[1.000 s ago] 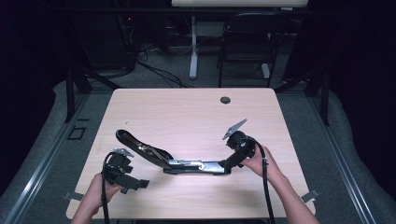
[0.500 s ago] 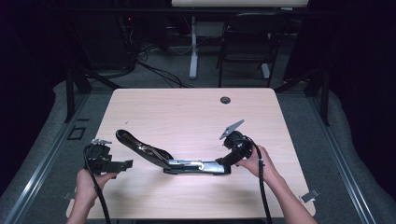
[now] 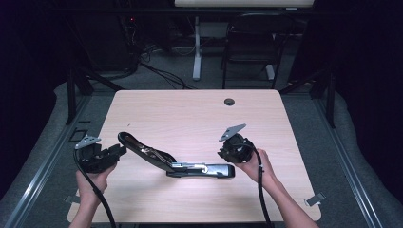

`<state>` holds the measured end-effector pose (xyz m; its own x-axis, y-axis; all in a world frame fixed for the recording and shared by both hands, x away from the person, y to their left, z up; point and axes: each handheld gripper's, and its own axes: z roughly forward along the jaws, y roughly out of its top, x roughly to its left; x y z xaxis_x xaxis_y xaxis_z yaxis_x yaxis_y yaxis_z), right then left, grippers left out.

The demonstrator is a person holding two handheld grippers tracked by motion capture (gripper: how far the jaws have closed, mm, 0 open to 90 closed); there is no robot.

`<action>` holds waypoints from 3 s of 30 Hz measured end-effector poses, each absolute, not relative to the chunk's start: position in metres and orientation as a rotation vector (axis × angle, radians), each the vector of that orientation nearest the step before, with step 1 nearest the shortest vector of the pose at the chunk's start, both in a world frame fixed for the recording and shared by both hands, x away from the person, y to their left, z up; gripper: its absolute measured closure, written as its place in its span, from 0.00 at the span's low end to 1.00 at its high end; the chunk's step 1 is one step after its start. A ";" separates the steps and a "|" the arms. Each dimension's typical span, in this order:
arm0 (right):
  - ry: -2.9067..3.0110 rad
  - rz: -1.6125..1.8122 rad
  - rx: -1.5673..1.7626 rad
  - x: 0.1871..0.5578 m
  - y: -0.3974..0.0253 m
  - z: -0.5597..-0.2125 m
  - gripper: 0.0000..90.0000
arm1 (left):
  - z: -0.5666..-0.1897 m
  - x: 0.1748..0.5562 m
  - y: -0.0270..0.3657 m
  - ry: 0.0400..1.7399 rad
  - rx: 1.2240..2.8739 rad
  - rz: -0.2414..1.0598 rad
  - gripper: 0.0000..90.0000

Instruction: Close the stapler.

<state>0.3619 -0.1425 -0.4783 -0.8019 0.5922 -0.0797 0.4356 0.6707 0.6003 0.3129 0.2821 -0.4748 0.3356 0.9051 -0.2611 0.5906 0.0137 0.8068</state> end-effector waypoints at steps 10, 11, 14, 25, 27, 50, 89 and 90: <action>2.572 0.900 0.853 0.360 -0.132 -0.479 0.94 | -0.472 0.313 0.271 1.267 1.652 0.402 0.94; 2.569 0.910 0.870 0.360 -0.132 -0.479 0.95 | -0.471 0.314 0.269 1.264 1.653 0.408 0.96; 2.557 0.916 0.874 0.359 -0.128 -0.478 0.97 | -0.470 0.313 0.266 1.260 1.643 0.413 0.97; 2.539 0.960 0.820 0.357 -0.115 -0.470 1.00 | -0.466 0.312 0.251 1.199 1.638 0.444 1.00; 2.533 0.962 0.816 0.355 -0.113 -0.468 1.00 | -0.467 0.312 0.248 1.196 1.638 0.449 1.00; 2.525 1.050 0.785 0.355 -0.089 -0.452 1.00 | -0.470 0.314 0.232 1.119 1.641 0.453 1.00; 2.509 1.193 0.663 0.347 -0.041 -0.432 1.00 | -0.472 0.316 0.204 1.047 1.707 0.411 1.00; 2.509 1.196 0.663 0.347 -0.041 -0.432 1.00 | -0.472 0.316 0.203 1.040 1.716 0.409 1.00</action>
